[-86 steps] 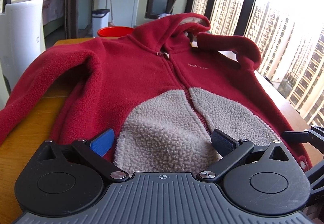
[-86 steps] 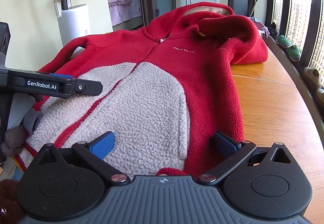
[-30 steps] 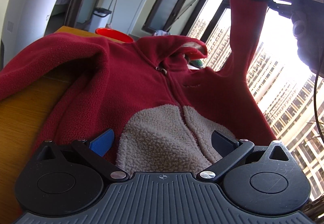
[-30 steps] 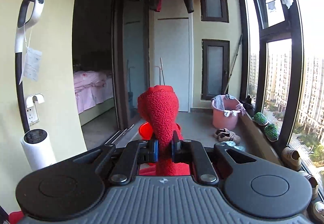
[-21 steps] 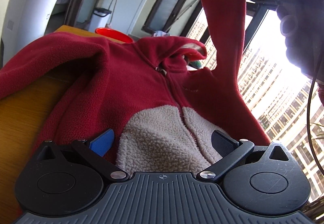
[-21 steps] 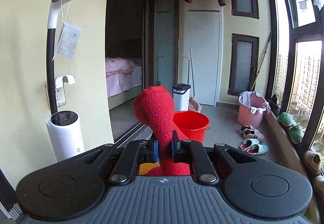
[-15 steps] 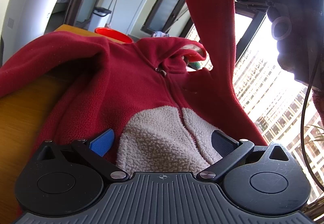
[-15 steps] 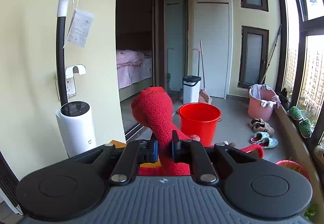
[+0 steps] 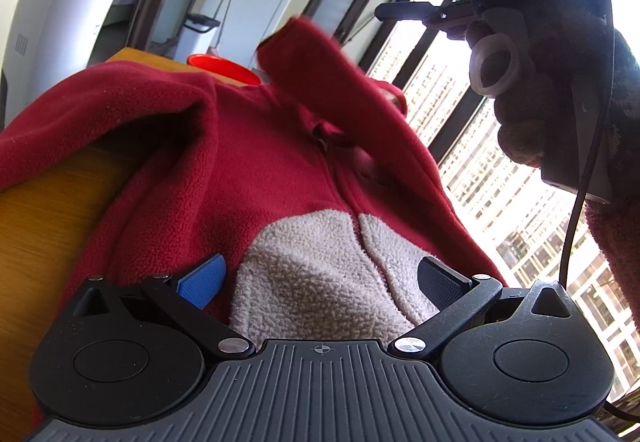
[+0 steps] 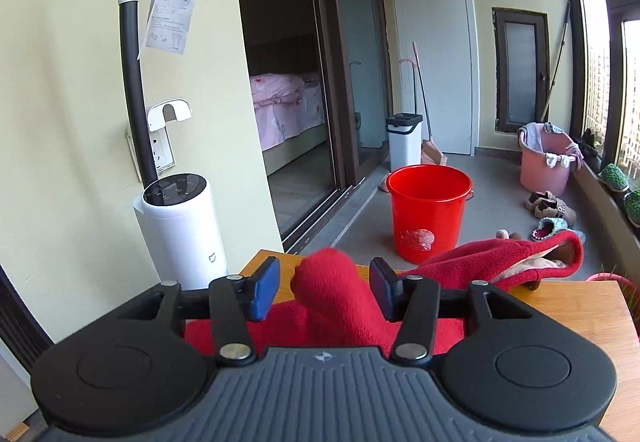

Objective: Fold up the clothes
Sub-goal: 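Carry the sleeve across the sherpa front and open the right gripper, then grasp the other sleeve cuff with the left gripper and lift it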

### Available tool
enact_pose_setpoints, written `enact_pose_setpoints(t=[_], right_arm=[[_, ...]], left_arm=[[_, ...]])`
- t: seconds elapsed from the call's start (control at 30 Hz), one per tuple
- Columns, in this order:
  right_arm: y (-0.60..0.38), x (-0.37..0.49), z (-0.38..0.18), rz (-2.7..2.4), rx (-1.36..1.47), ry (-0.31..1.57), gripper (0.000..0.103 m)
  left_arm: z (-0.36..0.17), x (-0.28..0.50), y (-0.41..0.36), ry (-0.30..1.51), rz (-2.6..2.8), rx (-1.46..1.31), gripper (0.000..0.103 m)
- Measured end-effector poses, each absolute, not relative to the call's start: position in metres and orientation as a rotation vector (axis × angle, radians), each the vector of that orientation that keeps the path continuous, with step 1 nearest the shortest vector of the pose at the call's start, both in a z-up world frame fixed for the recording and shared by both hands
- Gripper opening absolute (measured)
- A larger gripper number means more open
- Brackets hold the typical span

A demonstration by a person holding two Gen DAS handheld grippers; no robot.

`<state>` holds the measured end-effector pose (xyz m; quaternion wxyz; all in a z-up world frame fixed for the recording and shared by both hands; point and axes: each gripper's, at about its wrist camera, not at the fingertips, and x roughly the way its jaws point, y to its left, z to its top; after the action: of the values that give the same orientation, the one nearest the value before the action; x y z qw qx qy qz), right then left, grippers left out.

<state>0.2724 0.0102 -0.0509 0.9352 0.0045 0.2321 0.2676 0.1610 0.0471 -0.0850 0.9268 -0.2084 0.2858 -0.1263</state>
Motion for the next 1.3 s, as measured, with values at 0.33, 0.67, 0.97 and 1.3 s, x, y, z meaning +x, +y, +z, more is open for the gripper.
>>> enact_pose_setpoints(t=[0.33,0.67,0.97,1.3], right_arm=[[-0.024,0.260,-0.054,0.542,0.062,0.466,0.056],[-0.093,0.204,-0.112,0.559,0.155,0.525,0.071],[-0.101,0.172,-0.183,0.757,0.311,0.593,0.102],[-0.102,0.157,-0.179,0.854,0.292,0.507,0.103]], left_arm=[[-0.085,0.162,0.046,0.593,-0.255,-0.413,0.103],[-0.084,0.165,0.043,0.626,-0.263,-0.379,0.103],[-0.079,0.169,0.035,0.686,-0.274,-0.277,0.103],[-0.059,0.136,0.118,0.598,-0.180,-0.641,0.103]])
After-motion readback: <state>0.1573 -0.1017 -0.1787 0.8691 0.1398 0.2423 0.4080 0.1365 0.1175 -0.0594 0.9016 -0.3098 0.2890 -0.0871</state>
